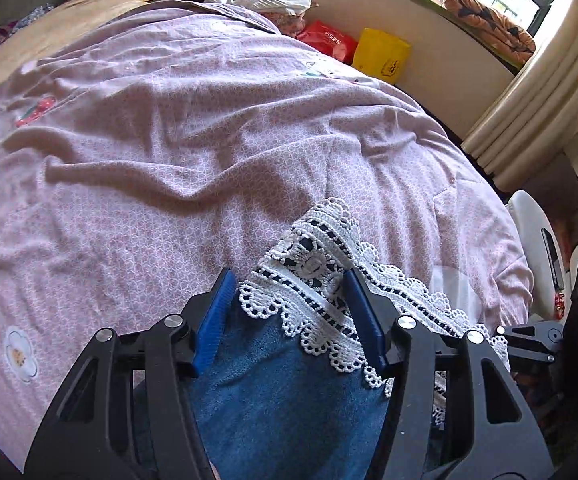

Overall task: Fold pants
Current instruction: 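Lift the lace hem with both tools toward the waistband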

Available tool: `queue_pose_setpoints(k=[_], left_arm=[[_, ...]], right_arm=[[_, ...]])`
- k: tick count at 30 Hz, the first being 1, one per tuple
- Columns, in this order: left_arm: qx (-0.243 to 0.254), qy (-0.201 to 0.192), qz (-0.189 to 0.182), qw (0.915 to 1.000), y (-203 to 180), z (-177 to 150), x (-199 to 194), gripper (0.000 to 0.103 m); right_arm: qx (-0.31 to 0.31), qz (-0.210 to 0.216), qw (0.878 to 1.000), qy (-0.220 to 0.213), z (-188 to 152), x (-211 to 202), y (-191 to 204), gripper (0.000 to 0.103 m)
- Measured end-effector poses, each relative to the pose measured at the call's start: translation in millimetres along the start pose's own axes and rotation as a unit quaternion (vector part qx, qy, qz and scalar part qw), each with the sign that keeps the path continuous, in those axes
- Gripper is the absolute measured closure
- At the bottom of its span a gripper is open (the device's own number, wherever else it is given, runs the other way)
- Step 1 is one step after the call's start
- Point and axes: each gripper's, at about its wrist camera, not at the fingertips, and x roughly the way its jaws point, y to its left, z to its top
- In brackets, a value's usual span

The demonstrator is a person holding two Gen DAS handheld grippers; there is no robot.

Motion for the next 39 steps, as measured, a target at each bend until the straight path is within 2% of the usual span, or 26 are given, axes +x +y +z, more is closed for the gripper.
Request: queue_pose_setpoints(k=[1, 3, 6, 9, 12, 16, 24, 27, 34, 37, 39], left_arm=[[-0.001, 0.001, -0.001, 1.0, -1, 0, -1, 0.059], [0.002, 0.003, 0.005, 1.0, -2, -1, -4, 0.073], [0.015, -0.003, 0.002, 0.9999, -8, -2, -12, 0.084], [0.011, -0.018, -0.005, 0.9998, -8, -4, -21, 0.087], [-0.002, -0.049, -0.017, 0.9986, -4, -6, -39, 0.087], [-0.019, -0.1, -0.032, 0.9943, 6, -18, -78, 0.087], [-0.053, -0.16, -0.031, 0.9852, 35, -61, -142, 0.086], [-0.081, -0.168, -0.027, 0.982, 53, -81, -155, 0.084], [-0.147, -0.157, 0.015, 0.9764, 86, -124, -162, 0.08], [-0.191, -0.163, 0.011, 0.968, 101, -145, -171, 0.072], [-0.219, -0.178, 0.003, 0.9595, 110, -161, -181, 0.058]], right_arm=[[-0.001, 0.002, 1.0, -0.004, 0, -2, 0, 0.076], [-0.005, 0.007, 1.0, -0.014, 1, -8, 2, 0.077], [-0.02, 0.006, 0.999, -0.027, 3, -14, 10, 0.078], [-0.033, 0.005, 0.999, -0.04, 5, -22, 19, 0.078], [-0.047, 0.004, 0.998, -0.051, 8, -30, 30, 0.079], [-0.08, 0.004, 0.995, -0.064, 10, -39, 55, 0.079], [-0.17, 0.025, 0.982, -0.073, 9, -42, 131, 0.079], [-0.197, 0.032, 0.978, -0.062, 9, -30, 156, 0.079], [-0.252, 0.036, 0.967, -0.014, -6, 19, 204, 0.079], [-0.28, 0.029, 0.96, 0.003, -19, 40, 220, 0.079], [-0.299, 0.031, 0.954, 0.016, -30, 51, 230, 0.079]])
